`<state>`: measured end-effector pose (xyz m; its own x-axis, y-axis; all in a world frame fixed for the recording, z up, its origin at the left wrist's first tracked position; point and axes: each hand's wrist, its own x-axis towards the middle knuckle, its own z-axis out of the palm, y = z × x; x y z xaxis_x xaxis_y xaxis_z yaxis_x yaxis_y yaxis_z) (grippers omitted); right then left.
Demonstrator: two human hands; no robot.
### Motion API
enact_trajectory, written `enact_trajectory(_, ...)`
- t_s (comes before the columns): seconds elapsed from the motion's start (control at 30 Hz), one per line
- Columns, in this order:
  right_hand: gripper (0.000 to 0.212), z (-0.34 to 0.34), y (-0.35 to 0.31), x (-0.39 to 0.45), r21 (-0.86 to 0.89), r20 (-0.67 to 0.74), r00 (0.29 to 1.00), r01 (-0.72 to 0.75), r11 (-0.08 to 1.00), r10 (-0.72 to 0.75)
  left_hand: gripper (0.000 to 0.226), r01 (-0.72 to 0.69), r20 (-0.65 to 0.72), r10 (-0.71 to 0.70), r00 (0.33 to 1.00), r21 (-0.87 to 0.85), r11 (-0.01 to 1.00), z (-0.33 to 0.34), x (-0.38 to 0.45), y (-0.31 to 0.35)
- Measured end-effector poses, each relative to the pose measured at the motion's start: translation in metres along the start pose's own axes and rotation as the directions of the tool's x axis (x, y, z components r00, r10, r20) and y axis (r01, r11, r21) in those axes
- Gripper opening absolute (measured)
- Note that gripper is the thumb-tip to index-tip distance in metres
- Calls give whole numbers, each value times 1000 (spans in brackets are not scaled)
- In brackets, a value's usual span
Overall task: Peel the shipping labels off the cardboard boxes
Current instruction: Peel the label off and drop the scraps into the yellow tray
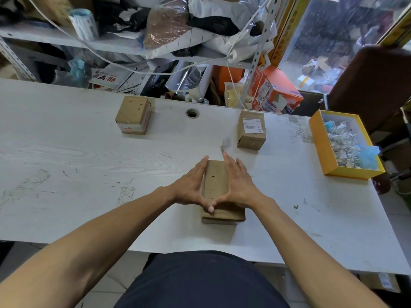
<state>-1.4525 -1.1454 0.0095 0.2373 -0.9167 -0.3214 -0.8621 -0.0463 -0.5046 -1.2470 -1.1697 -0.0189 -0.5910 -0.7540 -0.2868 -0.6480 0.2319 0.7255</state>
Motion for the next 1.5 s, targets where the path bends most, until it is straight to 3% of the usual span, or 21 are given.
enact_trajectory(0.13, 143, -1, -2, 4, 61, -111, 993, -37, 997, 44, 141, 36, -111, -47, 993, -92, 995, 0, 0, -1)
enact_trajectory(0.23, 119, 0, -5, 19, 182, -255, 959, -75, 980, 120, 99, 60, -283, -86, 955, -97, 993, -7, 15, 5)
enact_trajectory(0.37, 84, 4, -11, 42, 291, -328, 908, -165, 942, 261, 52, 70, -405, -100, 909, -90, 994, -15, 38, 9)
enact_trajectory(0.53, 64, 5, -8, 53, 355, -338, 885, -196, 914, 321, 38, 96, -466, -156, 871, -150, 984, -15, 54, 6)
enact_trajectory(0.63, 69, 3, -5, 47, 359, -289, 921, -147, 921, 260, 35, 120, -455, -181, 872, -160, 980, -16, 49, 8)
enact_trajectory(0.67, 74, 1, -4, 41, 350, -276, 938, -103, 931, 208, 44, 116, -409, -162, 898, -135, 984, -17, 43, 8)
enact_trajectory(0.73, 85, -1, 1, 25, 302, -267, 960, -4, 953, 88, 93, 72, -227, -87, 970, -72, 995, -17, 24, 8)
enact_trajectory(0.83, 113, 7, 8, -5, 245, -250, 968, 77, 966, -14, 136, -33, -41, 37, 998, 87, 996, -6, 0, 5)
enact_trajectory(0.93, 138, 23, 13, -20, 140, -168, 986, 34, 990, -10, 153, -29, -3, 29, 1000, 135, 990, 7, -7, 0)
enact_trajectory(1.1, 133, 23, 15, -18, 147, -126, 991, -19, 989, 38, 154, -12, -59, 19, 998, 119, 993, 3, 0, -1)
enact_trajectory(1.2, 122, 19, 16, -6, 165, -166, 985, -24, 986, 52, 138, 10, -110, 7, 994, 149, 989, -7, 9, -1)
enact_trajectory(1.4, 93, 4, 15, 30, 192, -212, 973, -50, 980, 91, 61, 67, -248, -50, 967, 61, 996, -25, 43, -3)
enact_trajectory(1.5, 78, -4, 11, 46, 223, -211, 968, -86, 971, 134, 40, 72, -288, -60, 956, 32, 997, -29, 56, -1)
